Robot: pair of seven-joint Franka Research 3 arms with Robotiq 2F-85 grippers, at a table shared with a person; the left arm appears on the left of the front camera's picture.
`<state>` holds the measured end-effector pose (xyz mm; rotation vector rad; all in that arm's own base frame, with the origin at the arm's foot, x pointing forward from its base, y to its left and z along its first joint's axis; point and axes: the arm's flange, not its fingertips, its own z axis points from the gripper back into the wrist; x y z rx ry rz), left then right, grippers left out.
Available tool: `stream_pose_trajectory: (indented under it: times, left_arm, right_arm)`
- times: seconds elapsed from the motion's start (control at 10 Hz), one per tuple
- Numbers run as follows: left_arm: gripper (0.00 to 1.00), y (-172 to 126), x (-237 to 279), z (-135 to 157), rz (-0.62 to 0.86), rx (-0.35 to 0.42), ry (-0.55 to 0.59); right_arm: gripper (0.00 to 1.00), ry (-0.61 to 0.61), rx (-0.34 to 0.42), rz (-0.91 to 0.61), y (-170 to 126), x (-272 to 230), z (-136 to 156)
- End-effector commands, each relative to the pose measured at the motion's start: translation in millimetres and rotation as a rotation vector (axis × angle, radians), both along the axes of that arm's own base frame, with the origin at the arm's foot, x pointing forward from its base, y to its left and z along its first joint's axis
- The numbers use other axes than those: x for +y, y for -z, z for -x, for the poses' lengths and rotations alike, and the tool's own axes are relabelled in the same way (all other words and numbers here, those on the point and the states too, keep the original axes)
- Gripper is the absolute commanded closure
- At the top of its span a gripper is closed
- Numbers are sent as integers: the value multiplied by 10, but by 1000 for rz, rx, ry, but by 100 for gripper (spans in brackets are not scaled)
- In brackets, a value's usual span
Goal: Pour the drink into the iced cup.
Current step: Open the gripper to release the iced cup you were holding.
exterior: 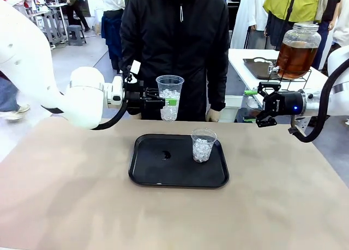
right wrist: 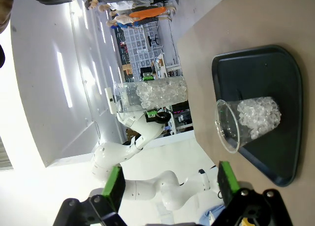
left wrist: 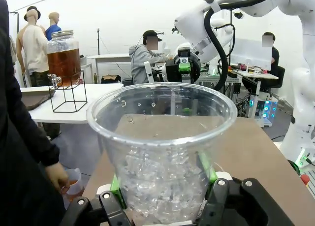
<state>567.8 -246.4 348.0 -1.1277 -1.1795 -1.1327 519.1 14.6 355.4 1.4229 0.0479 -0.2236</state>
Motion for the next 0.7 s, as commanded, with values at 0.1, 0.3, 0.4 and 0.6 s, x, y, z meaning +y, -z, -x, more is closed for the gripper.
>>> stream_pose_trajectory:
  times: [0.1,0.3,0.4,0.6]
  left_arm:
    - [29,-32,-12,21,8,-7,6]
    - [29,-32,-12,21,8,-7,6]
    - [29,-32,-12,21,8,-7,6]
    - [29,-32,-12,21,8,-7,6]
  right_arm:
    - [0,1,-1,-1,-13,-4,-5]
    - [0,1,-1,-1,-13,-4,-5]
    - [0,1,-1,-1,-13,-4,-5]
    - [0,1,-1,-1,-13,-4,-5]
